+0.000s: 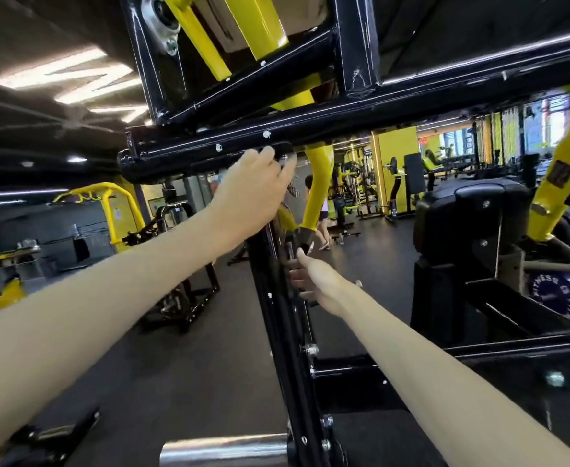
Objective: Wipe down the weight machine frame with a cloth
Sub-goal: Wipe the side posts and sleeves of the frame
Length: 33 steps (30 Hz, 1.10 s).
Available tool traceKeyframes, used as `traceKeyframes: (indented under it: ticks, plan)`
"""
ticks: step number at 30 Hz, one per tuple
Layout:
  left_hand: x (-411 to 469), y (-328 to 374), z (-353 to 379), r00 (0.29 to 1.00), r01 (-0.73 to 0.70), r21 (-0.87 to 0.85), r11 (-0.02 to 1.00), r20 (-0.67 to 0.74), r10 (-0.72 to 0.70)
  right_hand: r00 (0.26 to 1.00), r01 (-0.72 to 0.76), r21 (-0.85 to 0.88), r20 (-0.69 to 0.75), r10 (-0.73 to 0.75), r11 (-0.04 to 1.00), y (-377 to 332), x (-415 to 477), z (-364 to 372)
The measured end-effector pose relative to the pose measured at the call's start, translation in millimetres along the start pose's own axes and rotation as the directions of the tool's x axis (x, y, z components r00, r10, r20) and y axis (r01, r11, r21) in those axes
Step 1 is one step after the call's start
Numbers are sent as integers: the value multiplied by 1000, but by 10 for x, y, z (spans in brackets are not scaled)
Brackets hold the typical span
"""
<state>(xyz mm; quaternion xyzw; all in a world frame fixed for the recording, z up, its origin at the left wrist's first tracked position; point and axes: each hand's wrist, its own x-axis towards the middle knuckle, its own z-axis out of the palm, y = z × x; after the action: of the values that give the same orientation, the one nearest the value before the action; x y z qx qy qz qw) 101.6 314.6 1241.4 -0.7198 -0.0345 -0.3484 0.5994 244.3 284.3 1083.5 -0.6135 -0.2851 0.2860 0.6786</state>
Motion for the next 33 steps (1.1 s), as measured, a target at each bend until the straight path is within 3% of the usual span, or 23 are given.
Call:
traceKeyframes:
  ticks: [2,4,5,10,12,14,15,19,21,24,26,27,30,31,33]
  plan:
    - [-47,141,18,994,-75,9,997,81,74,1000,-8,4,25,8,1000,28,-35,52]
    - [-194,383,-69,939,-254,-112,961,211,272,997,-49,20,64,48,999,117,15,80]
    - [-193,409,-79,918,-274,-147,951,255,304,995,-57,35,78,54,998,152,31,91]
    - [126,132,-29,973,-3,101,995,232,-21,993,-65,83,101,56,994,268,106,95]
    - [62,316,-63,941,-84,17,996,329,73,994,-55,99,99,45,994,254,87,101]
    - [-85,638,-122,852,-255,-122,959,441,282,992,-78,95,103,68,992,248,73,107]
    - [-108,694,-112,825,-279,-154,948,467,319,992,-83,100,105,73,991,252,67,101]
    - [136,324,-65,928,-27,-62,998,370,48,989,-64,151,140,42,986,285,69,12]
    - [119,296,-95,920,2,-63,998,392,23,987,-41,168,159,14,985,303,87,-19]
    - [-166,779,-234,814,-142,-303,942,506,285,984,-17,197,177,-19,980,346,129,-13]
    - [-239,895,-191,768,-210,-350,913,518,375,980,-5,197,197,-34,980,354,115,4]
    - [-179,782,-167,796,-195,-334,922,495,348,976,2,192,212,-43,981,349,109,3]
    - [-68,372,-136,962,-75,-246,966,239,136,976,-20,209,215,-26,978,327,89,-5]
    - [-88,361,-136,966,-28,-259,966,242,92,979,-22,218,202,-23,976,341,117,-5]
    - [-206,572,-178,918,-55,-344,937,352,183,982,-10,230,186,-34,973,354,162,13]
